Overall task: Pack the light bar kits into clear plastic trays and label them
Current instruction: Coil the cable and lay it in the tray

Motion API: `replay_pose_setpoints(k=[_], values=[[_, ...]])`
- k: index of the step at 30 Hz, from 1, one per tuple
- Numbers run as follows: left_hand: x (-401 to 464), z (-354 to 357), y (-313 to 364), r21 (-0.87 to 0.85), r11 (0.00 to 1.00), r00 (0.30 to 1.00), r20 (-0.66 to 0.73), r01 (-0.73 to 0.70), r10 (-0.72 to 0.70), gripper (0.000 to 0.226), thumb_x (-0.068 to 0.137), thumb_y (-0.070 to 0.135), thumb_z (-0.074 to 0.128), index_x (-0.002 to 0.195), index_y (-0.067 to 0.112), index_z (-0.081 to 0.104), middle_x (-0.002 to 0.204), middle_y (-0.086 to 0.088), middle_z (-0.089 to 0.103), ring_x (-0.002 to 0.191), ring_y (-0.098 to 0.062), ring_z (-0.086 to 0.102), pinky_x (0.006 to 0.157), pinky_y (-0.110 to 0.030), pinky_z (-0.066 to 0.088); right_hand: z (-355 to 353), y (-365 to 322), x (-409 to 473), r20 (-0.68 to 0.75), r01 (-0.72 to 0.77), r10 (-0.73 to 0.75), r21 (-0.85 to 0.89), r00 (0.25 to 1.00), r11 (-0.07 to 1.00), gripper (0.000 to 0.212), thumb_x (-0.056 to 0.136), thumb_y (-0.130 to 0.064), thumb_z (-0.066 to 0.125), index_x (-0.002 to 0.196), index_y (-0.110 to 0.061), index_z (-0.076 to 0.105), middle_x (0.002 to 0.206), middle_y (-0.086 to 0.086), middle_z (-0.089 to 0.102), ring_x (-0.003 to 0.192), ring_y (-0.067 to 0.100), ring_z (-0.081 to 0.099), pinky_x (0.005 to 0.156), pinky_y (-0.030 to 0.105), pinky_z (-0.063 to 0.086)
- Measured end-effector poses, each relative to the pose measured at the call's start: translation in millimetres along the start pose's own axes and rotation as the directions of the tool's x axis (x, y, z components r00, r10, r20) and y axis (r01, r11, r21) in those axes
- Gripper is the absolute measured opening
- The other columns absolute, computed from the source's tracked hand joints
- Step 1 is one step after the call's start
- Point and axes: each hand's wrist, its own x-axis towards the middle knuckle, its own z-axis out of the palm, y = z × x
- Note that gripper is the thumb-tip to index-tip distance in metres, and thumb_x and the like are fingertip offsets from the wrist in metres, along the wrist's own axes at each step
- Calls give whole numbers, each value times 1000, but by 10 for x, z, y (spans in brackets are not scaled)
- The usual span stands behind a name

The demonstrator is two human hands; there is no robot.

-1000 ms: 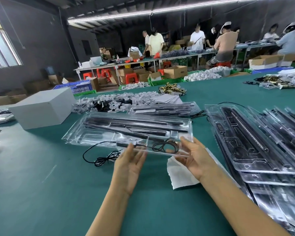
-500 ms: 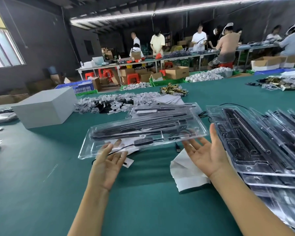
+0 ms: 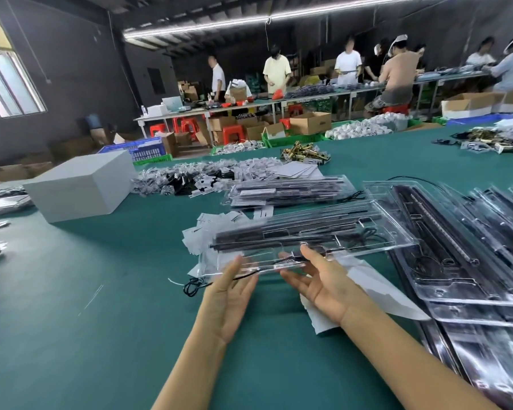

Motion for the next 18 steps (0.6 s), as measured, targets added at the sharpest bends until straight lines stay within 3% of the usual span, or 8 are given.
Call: replay_pose_setpoints(k=[3,5,7,9,12,15,17,18], values=[[32,-89,214,-150,988,996,-81,-34,22,42,72,30,69,105,6,59,106,-16,69,105,-31,66,98,-47,45,-46,-120,0,-5,49,-49,11,999,999,17,90,-15,61,100,-1,59,107,23,69,71,31,68,62,36,61],[44,-173,379,-227,974,995,-98,-18,-4,48,78,37,68,102,-3,58,114,-20,65,112,-34,62,93,-48,49,-74,-168,-4,-4,89,-89,-4,996,996,15,92,-14,58,99,-1,58,103,22,70,67,28,69,61,35,61],[44,-219,505,-247,969,995,-96,1,-26,53,87,41,61,104,-9,57,120,-22,61,112,-34,62,88,-47,55,-82,-175,-8,16,131,-131,-8,991,991,12,89,-12,59,93,0,60,95,22,72,66,28,69,60,35,61],[38,-234,571,-300,954,993,-106,10,-44,68,87,46,61,119,-13,49,125,-24,57,107,-36,64,88,-44,55,-71,-160,-2,56,187,-186,-18,981,982,11,82,-13,63,87,-2,62,89,20,72,69,28,70,58,35,60],[2,-282,657,-411,907,986,-93,91,-141,87,85,62,54,119,-17,42,120,-31,57,107,-42,62,89,-49,53,-41,-181,7,144,272,-258,-91,955,958,16,82,-17,62,93,-6,57,98,19,72,72,26,71,59,33,59],[-15,-346,699,-489,836,957,-13,247,-290,73,102,48,28,113,-21,50,114,-35,61,109,-40,59,81,-51,54,-33,-203,7,187,282,-258,-114,948,953,22,80,-20,63,94,-5,58,101,19,71,72,26,71,61,33,59],[-5,-359,689,-346,909,960,-68,234,-273,50,103,28,32,98,-10,63,105,-25,68,97,-37,66,71,-52,57,-47,-192,9,168,255,-235,-107,957,961,13,84,-17,62,90,-5,59,91,17,72,68,25,71,59,33,59],[0,-356,681,-245,949,968,-103,197,-227,42,99,24,38,88,-4,68,101,-18,71,94,-34,68,72,-51,58,-48,-184,14,145,238,-222,-109,964,965,10,86,-14,61,86,-4,60,84,16,72,65,24,70,57,32,58]])
